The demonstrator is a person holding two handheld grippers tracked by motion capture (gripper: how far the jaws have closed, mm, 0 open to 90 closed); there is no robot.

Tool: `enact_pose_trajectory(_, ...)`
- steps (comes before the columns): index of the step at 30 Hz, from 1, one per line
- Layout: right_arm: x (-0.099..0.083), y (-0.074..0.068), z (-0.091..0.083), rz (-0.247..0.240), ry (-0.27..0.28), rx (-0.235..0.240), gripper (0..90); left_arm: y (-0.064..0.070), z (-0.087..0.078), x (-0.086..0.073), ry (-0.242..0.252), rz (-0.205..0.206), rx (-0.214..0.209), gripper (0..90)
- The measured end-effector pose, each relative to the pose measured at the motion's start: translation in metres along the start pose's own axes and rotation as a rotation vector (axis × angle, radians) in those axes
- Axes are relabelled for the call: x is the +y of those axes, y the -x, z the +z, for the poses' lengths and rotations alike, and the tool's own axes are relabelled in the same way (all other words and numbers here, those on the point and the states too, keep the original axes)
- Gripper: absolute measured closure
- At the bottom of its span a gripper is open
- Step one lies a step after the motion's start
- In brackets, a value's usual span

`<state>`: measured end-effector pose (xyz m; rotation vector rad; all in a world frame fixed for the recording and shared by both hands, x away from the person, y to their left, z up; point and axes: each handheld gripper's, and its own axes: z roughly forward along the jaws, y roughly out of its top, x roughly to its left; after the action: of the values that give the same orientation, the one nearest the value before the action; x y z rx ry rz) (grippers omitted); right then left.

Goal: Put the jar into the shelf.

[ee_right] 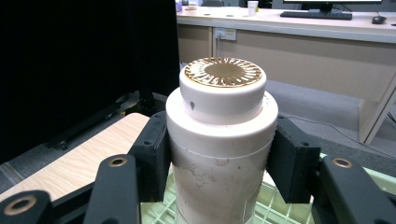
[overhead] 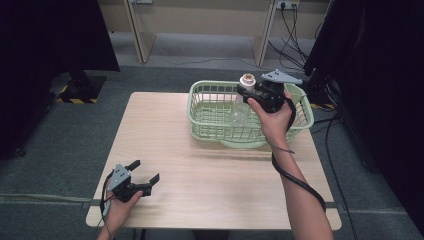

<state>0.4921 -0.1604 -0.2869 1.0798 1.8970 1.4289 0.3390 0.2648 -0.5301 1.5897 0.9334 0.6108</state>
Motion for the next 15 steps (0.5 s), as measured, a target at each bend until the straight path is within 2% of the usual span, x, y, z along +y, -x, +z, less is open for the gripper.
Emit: enact_pose_trajectory(15, 0.005, 0.011, 0.022, 0.035, -0.026, -0.047, 46.1, 0.0, 0.0, 0.0, 0.002, -0.001, -0.002, 3.9)
